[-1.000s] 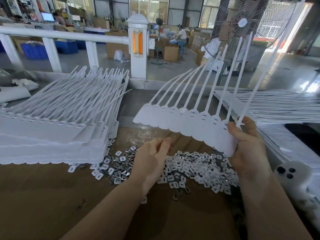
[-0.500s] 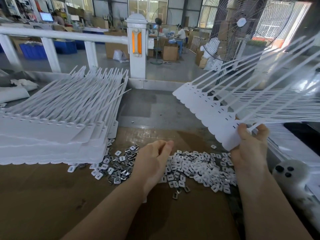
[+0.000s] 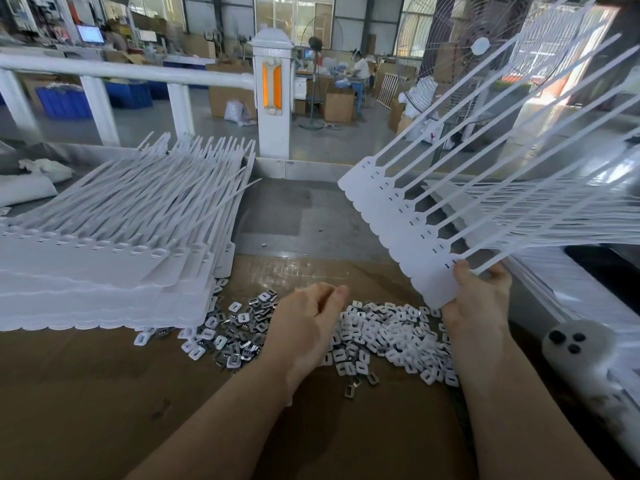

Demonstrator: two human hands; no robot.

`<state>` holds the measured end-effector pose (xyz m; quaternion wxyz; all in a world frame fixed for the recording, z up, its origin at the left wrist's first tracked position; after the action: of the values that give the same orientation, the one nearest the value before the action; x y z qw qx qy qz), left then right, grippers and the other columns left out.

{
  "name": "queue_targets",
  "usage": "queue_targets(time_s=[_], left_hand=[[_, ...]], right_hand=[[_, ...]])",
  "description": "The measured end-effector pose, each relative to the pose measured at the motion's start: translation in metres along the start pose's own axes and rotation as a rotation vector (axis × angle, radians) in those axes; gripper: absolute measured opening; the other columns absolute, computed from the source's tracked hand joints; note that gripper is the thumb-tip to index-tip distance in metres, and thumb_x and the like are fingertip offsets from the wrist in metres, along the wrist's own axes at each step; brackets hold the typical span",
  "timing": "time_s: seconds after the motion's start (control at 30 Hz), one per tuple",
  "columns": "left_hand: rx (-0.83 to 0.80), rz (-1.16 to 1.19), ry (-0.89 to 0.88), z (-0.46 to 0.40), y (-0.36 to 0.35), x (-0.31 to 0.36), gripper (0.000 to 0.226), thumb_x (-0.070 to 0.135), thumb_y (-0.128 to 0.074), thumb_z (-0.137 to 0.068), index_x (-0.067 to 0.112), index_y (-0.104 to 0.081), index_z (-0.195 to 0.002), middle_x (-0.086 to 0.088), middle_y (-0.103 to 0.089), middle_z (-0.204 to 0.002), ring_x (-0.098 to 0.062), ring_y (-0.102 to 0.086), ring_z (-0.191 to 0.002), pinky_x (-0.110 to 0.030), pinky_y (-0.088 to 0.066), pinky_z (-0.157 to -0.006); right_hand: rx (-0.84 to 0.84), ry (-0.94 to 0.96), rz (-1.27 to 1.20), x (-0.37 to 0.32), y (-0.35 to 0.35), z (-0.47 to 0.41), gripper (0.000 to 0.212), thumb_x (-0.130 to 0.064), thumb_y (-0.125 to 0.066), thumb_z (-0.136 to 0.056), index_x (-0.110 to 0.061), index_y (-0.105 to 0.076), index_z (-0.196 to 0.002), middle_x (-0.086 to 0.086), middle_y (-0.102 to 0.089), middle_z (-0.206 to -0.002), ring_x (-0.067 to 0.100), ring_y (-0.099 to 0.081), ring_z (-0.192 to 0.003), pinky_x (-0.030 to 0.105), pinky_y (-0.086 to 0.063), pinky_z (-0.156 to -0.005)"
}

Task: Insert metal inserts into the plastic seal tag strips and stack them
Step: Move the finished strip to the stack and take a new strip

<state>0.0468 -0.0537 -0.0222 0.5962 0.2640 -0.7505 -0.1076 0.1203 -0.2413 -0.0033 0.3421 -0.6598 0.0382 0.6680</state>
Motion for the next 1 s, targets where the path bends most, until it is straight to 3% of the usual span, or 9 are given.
queue_targets(time_s=[0.1, 0.3, 0.43, 0.5, 0.57, 0.63, 0.83, 0.93, 1.0], left_hand=[[0.000, 0.009, 0.002, 0.000, 0.000, 0.000, 0.031, 0.042, -0.043, -0.093, 0.023, -0.066, -0.100, 0.013, -0.067, -0.086, 0.003, -0.059, -0.079, 0.000, -0.040, -0.063], [0.001, -0.008, -0.013, 0.000, 0.000, 0.000, 0.030, 0.040, -0.044, -0.093, 0.021, -0.067, -0.099, 0.012, -0.066, -0.082, 0.001, -0.059, -0.076, 0.001, -0.038, -0.066], [0.003, -0.016, -0.017, 0.000, 0.000, 0.000, 0.029, 0.040, -0.045, -0.093, 0.022, -0.067, -0.100, 0.019, -0.061, -0.077, 0.006, -0.057, -0.075, 0.003, -0.036, -0.066], [-0.002, -0.019, -0.015, 0.000, -0.001, 0.000, 0.029, 0.041, -0.044, -0.093, 0.023, -0.066, -0.101, 0.021, -0.060, -0.077, 0.006, -0.056, -0.075, 0.003, -0.036, -0.066], [-0.006, -0.020, -0.012, 0.000, -0.001, -0.001, 0.028, 0.040, -0.045, -0.093, 0.023, -0.066, -0.100, 0.021, -0.059, -0.077, 0.006, -0.056, -0.074, 0.004, -0.035, -0.065], [-0.007, -0.018, -0.012, 0.000, -0.001, -0.001, 0.028, 0.040, -0.045, -0.093, 0.023, -0.066, -0.100, 0.021, -0.059, -0.076, 0.005, -0.056, -0.073, 0.003, -0.035, -0.065], [0.001, -0.015, -0.018, 0.000, -0.001, -0.001, 0.027, 0.041, -0.047, -0.092, 0.023, -0.067, -0.098, 0.021, -0.059, -0.072, 0.007, -0.055, -0.070, 0.002, -0.036, -0.063], [0.000, -0.024, -0.023, 0.000, -0.001, -0.001, 0.026, 0.040, -0.047, -0.092, 0.023, -0.067, -0.096, 0.021, -0.058, -0.070, 0.007, -0.055, -0.068, 0.001, -0.036, -0.063], [-0.003, -0.029, -0.028, 0.000, -0.001, -0.001, 0.026, 0.040, -0.047, -0.092, 0.023, -0.067, -0.097, 0.021, -0.058, -0.070, 0.007, -0.055, -0.068, 0.001, -0.037, -0.063]], right_hand=[[0.021, -0.041, 0.019, 0.002, -0.002, 0.000, 0.042, -0.002, -0.054, -0.091, -0.021, -0.039, -0.125, -0.003, -0.052, -0.094, 0.015, -0.057, -0.089, 0.044, -0.048, -0.096], [0.062, -0.105, 0.049, 0.003, 0.000, -0.001, 0.043, -0.005, -0.056, -0.091, -0.021, -0.040, -0.128, 0.001, -0.049, -0.108, 0.014, -0.052, -0.094, 0.038, -0.047, -0.097], [0.107, -0.114, 0.097, 0.004, 0.003, -0.003, 0.046, -0.007, -0.060, -0.089, -0.020, -0.041, -0.129, 0.003, -0.048, -0.104, 0.013, -0.052, -0.082, 0.031, -0.048, -0.083], [0.075, -0.083, 0.160, 0.004, 0.006, -0.004, 0.044, -0.007, -0.058, -0.089, -0.011, -0.043, -0.129, 0.012, -0.054, -0.109, 0.016, -0.055, -0.078, 0.030, -0.046, -0.077], [0.025, -0.050, 0.229, 0.004, 0.010, -0.004, 0.040, -0.006, -0.055, -0.089, 0.001, -0.045, -0.127, 0.023, -0.056, -0.121, 0.032, -0.061, -0.095, 0.032, -0.045, -0.073], [0.013, -0.065, 0.231, 0.005, 0.011, -0.004, 0.040, -0.005, -0.054, -0.089, 0.004, -0.045, -0.127, 0.024, -0.054, -0.125, 0.038, -0.056, -0.111, 0.032, -0.045, -0.073], [-0.047, -0.168, 0.152, 0.003, 0.003, -0.001, 0.041, -0.005, -0.048, -0.093, 0.002, -0.040, -0.133, 0.019, -0.050, -0.133, 0.032, -0.053, -0.119, 0.031, -0.048, -0.070], [-0.147, -0.244, 0.041, 0.001, -0.004, 0.006, 0.039, -0.003, -0.040, -0.097, 0.006, -0.037, -0.135, 0.022, -0.044, -0.139, 0.033, -0.048, -0.125, 0.033, -0.048, -0.084], [-0.175, -0.337, -0.073, -0.002, -0.008, 0.008, 0.037, -0.003, -0.040, -0.097, 0.002, -0.040, -0.133, 0.020, -0.051, -0.132, 0.031, -0.053, -0.118, 0.032, -0.051, -0.080]])
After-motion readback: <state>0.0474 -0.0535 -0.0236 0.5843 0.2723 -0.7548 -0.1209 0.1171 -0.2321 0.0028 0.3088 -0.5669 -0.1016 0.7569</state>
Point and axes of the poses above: each hand's wrist, its own z-axis away from the middle knuckle, its own y-axis out of the back of the hand, x = y × z, the point moved 1 cm from there along -z, towards the middle knuckle
